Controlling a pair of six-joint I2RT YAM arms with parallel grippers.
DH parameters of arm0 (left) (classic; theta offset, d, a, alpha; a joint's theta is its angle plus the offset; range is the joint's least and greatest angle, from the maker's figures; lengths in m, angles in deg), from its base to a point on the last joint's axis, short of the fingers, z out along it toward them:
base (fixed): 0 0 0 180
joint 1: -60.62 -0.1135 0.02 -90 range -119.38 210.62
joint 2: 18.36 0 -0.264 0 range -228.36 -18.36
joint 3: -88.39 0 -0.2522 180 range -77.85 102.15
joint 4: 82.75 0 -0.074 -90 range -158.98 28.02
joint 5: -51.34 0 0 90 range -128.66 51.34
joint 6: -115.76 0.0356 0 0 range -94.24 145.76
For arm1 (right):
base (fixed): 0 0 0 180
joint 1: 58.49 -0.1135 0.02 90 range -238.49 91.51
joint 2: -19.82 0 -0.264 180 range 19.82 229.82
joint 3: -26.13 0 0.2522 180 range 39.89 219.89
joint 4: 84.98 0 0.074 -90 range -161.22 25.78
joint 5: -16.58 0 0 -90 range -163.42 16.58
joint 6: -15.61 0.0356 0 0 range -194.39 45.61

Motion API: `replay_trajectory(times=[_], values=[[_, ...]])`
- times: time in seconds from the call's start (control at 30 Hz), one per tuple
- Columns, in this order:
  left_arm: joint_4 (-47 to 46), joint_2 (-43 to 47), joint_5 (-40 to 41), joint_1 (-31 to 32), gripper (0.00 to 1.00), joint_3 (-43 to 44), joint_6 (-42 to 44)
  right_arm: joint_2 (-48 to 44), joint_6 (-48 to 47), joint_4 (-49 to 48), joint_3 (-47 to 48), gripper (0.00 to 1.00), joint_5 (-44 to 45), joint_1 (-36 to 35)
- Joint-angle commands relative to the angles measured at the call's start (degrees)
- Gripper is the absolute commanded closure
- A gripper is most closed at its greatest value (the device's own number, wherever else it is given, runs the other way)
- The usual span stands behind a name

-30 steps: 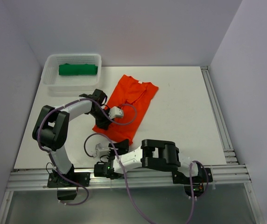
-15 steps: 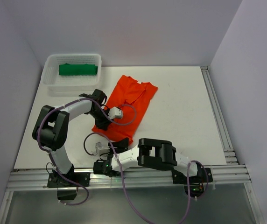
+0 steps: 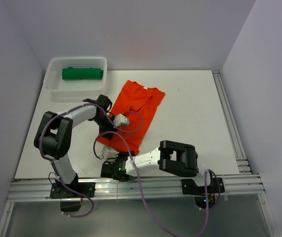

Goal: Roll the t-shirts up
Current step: Roll the tshirt

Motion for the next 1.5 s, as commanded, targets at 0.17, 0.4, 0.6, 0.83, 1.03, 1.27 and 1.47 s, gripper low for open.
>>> replay_trajectory(times=[0.17, 0.4, 0.6, 0.83, 1.03, 1.27, 1.47], values=[[1.87, 2.48, -3.73, -0.92, 0.67, 3.98, -1.95, 1.98, 3.60, -2.63, 0.25, 1.00, -10.21, 0.05], [-1.20, 4.67, -7.52, -2.59, 0.61, 10.39, -11.33, 2.07, 5.00, -1.93, 0.34, 1.00, -10.39, -0.21], [-2.09, 6.25, -9.53, -5.75, 0.60, 16.55, -18.81, 1.02, 4.74, -2.89, -0.54, 1.00, -13.64, -0.47], [-5.17, 14.16, -17.09, -18.30, 0.61, 14.37, -17.96, -3.73, 4.04, -7.28, -4.23, 1.00, -21.36, -0.12], [-0.43, 19.26, -20.78, -25.52, 0.74, 7.17, -4.17, -7.68, 3.07, -12.20, -8.18, 1.00, -32.08, 3.29], [11.00, 29.36, -24.48, -27.20, 0.68, -4.88, 23.51, -9.27, 1.84, -13.26, -9.86, 1.00, -50.01, 10.06], [10.56, 39.12, -23.25, -26.94, 0.61, -13.24, 34.42, -10.41, 0.43, -13.96, -10.47, 1.00, -67.50, 17.71]])
